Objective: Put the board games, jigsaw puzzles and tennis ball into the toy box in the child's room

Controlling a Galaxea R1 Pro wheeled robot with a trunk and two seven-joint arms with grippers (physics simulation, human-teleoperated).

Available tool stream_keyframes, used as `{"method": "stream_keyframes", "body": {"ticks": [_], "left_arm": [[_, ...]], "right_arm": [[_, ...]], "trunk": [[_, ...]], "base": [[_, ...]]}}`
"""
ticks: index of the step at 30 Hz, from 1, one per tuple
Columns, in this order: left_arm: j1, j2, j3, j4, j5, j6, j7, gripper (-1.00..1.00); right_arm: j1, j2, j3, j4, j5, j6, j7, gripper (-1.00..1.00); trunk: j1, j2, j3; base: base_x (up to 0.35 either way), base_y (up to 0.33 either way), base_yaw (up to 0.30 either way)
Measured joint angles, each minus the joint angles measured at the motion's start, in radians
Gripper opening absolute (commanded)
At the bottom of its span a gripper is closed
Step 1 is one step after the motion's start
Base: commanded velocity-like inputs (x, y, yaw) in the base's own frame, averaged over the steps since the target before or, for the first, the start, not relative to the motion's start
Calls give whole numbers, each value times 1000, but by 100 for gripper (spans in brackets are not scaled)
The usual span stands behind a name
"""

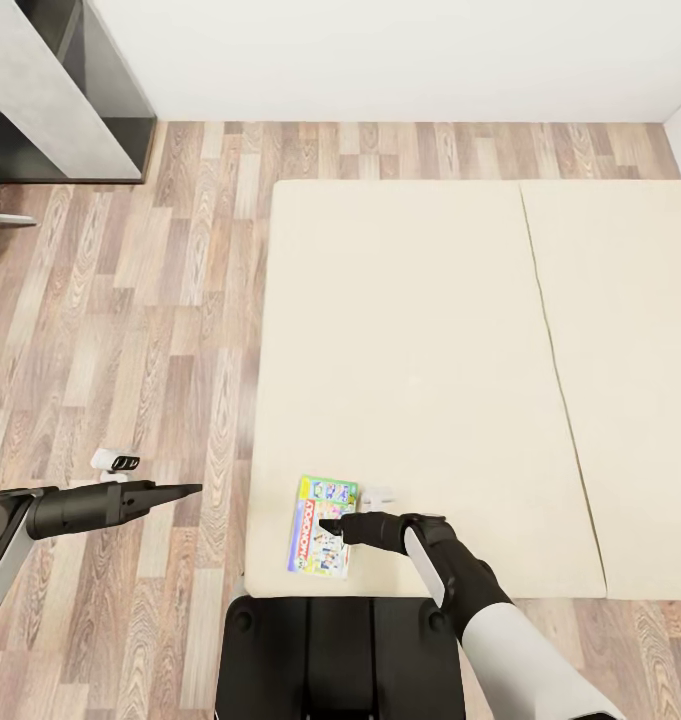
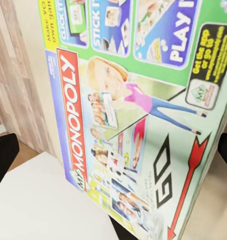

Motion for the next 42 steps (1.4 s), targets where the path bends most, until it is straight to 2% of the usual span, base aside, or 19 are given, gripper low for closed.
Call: {"method": "stream_keyframes", "body": {"ticks": [29,42], "left_arm": [[0,0,1,0,0,0,0,100],[0,0,1,-1,1,0,0,100]], "right_arm": [[0,-1,0,0,0,-1,-4,100],[0,-2,0,0,-1,-2,-5,100]], "trunk": [[0,0,0],[0,0,0]], "base": [[0,0,0],[0,79,0]]}}
